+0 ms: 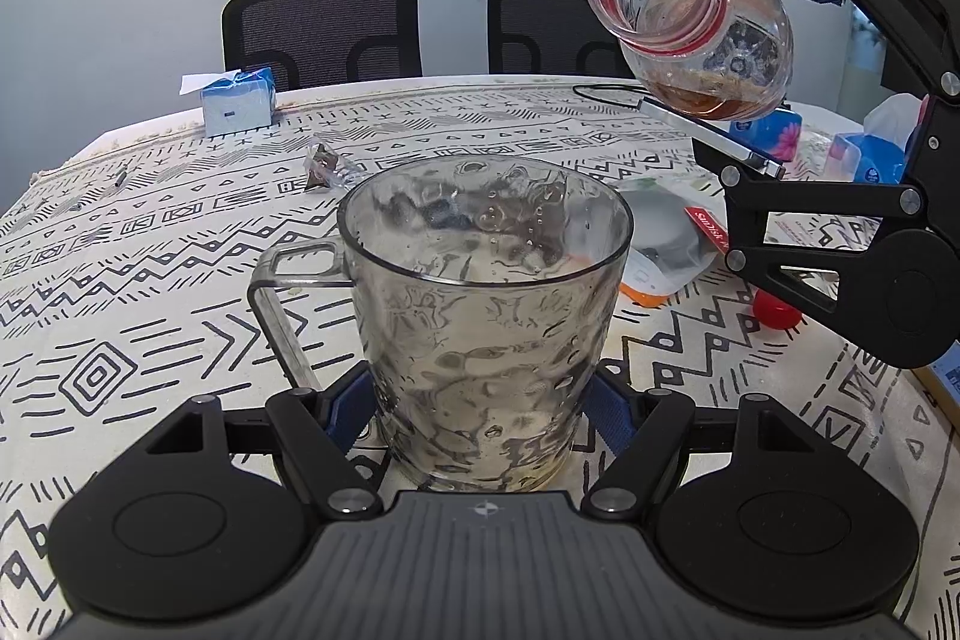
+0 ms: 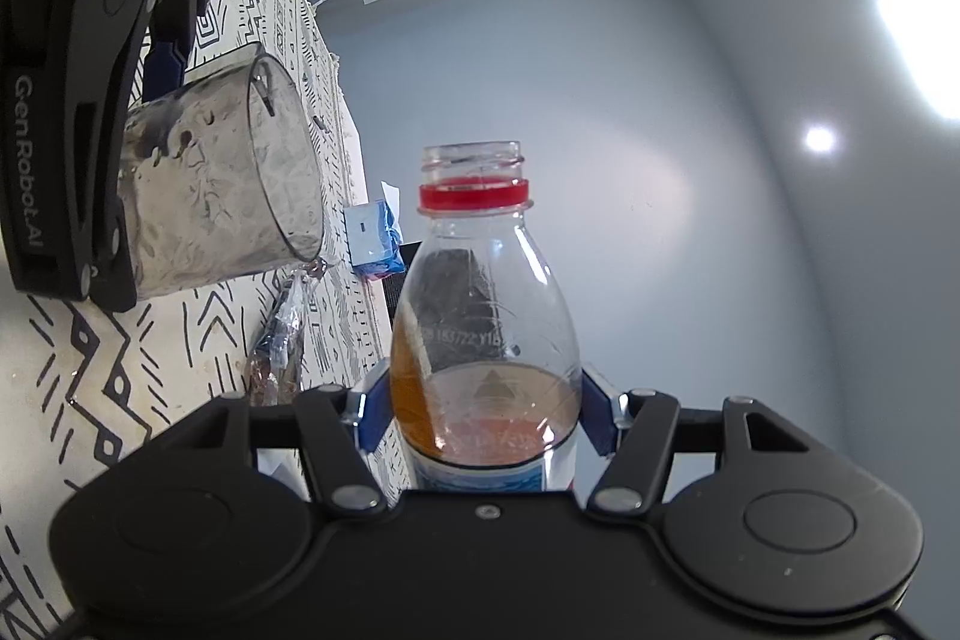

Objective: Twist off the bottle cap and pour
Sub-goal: 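Tilt the bottle with the right tool, mouth toward the mug rim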

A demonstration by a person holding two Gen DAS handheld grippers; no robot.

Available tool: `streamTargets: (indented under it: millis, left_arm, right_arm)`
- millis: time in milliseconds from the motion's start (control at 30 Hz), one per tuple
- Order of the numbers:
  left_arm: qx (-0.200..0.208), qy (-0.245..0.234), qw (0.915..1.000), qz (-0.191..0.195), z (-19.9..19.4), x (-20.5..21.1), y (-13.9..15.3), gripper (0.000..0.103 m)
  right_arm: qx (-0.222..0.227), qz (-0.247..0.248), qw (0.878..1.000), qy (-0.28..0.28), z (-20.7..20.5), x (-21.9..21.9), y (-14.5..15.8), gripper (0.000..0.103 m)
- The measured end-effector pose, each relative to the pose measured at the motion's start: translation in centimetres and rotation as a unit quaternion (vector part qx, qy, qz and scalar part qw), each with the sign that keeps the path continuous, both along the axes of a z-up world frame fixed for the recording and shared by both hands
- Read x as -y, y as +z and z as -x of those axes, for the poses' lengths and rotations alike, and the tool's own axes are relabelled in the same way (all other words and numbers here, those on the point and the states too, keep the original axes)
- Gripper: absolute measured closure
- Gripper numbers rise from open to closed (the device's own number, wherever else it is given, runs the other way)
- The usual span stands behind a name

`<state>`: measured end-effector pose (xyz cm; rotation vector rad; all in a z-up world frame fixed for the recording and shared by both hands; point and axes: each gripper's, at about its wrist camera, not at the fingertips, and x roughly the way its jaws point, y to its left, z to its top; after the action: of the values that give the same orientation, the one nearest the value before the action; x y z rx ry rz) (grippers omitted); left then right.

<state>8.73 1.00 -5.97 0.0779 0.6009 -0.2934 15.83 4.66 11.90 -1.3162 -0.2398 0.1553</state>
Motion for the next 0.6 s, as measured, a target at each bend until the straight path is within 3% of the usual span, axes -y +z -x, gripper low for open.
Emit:
streamTargets:
  millis: [200,433,600]
  left_arm:
    - [0.0,0.0,1.0,0.0,0.0,0.0,0.0,0.032]
    - [0.0,0.0,1.0,0.0,-0.2,-0.2,0.0,0.032]
    - [0.0,0.0,1.0,-0.002,-0.2,-0.1,0.0,0.032]
  right_arm:
    - [0.002,0.006,1.0,-0.001,0.0,2.0,-0.2,0.038]
    - [0.002,0.01,1.0,-0.002,-0.8,0.8,1.4,0.038]
    - [0.007,0.023,1.0,-0.003,2.2,2.0,-2.5,0.038]
